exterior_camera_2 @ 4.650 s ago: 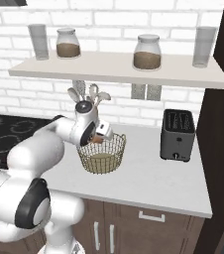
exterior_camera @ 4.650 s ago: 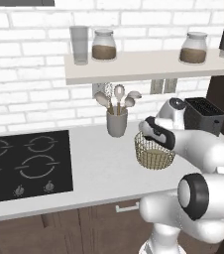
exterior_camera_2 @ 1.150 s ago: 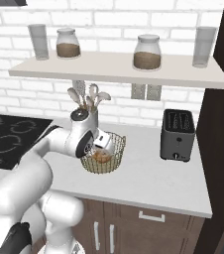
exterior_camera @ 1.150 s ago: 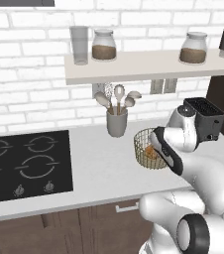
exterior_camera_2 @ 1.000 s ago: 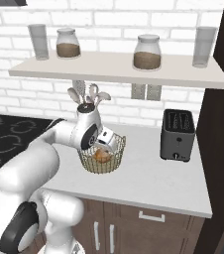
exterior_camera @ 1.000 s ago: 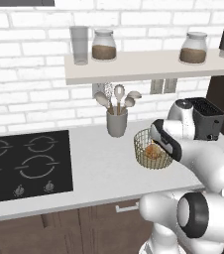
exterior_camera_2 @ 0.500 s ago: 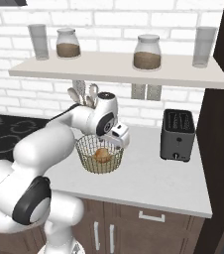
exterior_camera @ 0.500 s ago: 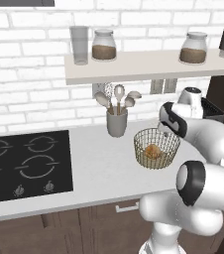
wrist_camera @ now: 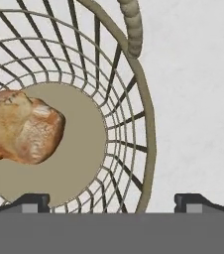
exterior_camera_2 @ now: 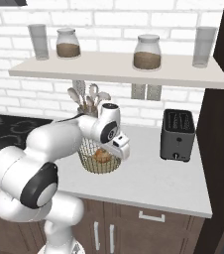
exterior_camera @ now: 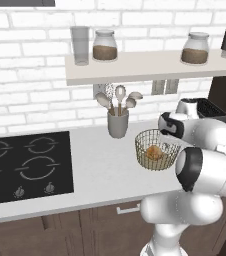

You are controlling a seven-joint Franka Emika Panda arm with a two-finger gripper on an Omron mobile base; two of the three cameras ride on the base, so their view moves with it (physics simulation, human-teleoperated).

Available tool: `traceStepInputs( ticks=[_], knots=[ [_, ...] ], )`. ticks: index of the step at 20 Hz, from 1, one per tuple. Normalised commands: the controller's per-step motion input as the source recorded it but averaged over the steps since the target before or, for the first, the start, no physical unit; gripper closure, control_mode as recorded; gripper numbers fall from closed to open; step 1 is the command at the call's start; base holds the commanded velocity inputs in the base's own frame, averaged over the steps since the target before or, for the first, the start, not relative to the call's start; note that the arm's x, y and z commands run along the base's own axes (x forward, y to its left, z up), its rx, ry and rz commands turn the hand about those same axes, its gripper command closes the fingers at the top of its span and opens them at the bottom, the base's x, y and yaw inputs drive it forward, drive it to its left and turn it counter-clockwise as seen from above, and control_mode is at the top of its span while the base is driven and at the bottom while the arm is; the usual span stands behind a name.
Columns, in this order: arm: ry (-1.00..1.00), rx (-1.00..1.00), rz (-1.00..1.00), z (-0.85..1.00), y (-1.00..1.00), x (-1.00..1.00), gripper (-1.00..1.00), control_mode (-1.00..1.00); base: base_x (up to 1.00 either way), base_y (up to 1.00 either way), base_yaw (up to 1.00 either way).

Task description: Open the cabinet, pick up the bread from the cabinet and place it in the basket. Then move the basket to the dining counter.

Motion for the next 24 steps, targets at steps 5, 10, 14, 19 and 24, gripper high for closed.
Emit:
traceStepInputs(
  ticks=[5,10,14,19,24],
  knots=[
    [0.03,0.00,-0.05,-0.50,-0.01,0.00,-1.00,-1.00,0.00,0.00,0.00],
    [0.00,0.00,0.00,-0.33,0.00,0.00,-1.00,-1.00,0.00,0.00,0.00],
    [-0.02,0.00,0.00,-0.62,0.03,-0.02,1.00,-1.00,0.00,0.00,0.00],
    [-0.02,0.00,0.00,-0.52,0.15,-0.01,1.00,-1.00,0.00,0.00,0.00],
    [-0.11,0.01,0.00,-0.16,0.15,0.00,1.00,-1.00,0.00,0.00,0.00]
  ],
)
